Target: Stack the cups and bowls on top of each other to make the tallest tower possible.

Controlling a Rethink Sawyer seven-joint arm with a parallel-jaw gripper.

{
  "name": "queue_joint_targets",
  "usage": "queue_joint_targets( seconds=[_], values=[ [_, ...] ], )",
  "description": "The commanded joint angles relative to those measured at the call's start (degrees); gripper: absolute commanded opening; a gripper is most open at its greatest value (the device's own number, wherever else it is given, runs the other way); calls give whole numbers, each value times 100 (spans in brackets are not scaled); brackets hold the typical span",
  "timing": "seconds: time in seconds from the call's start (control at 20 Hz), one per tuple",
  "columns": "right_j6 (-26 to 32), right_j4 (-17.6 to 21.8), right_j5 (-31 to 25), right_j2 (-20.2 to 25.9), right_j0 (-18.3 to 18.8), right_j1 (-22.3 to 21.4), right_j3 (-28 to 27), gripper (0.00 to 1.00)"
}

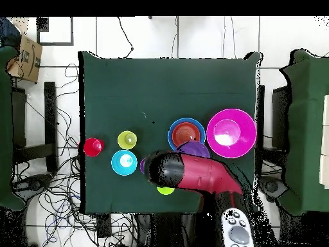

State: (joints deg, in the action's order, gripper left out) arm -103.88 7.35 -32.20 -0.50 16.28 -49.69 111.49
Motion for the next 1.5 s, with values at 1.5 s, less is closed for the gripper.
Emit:
queue_joint_targets(
  seconds=[1.5],
  values=[
    [-651, -167, -395, 273, -160, 1409, -1638, 0]
  ],
)
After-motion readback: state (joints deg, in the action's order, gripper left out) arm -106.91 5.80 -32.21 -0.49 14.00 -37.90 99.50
